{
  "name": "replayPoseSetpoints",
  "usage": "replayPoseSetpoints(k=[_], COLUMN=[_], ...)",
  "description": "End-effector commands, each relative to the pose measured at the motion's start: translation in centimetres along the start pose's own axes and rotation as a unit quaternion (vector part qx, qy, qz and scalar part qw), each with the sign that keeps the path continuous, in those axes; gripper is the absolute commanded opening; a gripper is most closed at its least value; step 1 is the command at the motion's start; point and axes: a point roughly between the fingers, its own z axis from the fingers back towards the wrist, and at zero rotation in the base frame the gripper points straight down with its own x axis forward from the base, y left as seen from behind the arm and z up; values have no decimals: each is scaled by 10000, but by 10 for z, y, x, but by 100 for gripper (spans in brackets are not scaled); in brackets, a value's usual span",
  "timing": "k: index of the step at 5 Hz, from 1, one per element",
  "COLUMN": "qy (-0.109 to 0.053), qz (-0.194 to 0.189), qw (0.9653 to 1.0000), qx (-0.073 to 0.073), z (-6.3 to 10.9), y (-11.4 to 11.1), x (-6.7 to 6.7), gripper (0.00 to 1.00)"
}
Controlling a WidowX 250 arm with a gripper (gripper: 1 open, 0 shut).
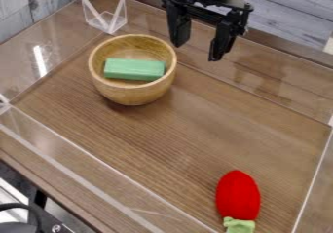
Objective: Move the red object to the left side of the table
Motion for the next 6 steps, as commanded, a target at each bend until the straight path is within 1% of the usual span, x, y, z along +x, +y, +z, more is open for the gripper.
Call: replayPoseSetpoints(k=[1, 2, 3, 4, 5, 6], qy=[137, 190, 97, 40, -52, -73], qz=[496, 1265, 2154, 2913, 3590, 3774], qw=[9987, 9916, 9758, 9552, 9314, 9240], qx=[-67, -206, -355, -515, -596, -607], z=[-17, -18, -16, -19, -24, -37], y=[-18, -47, -80, -93, -90, -98], x=[-9, -33, -52, -61, -64, -66], gripper=[100, 100, 100, 100, 100, 100])
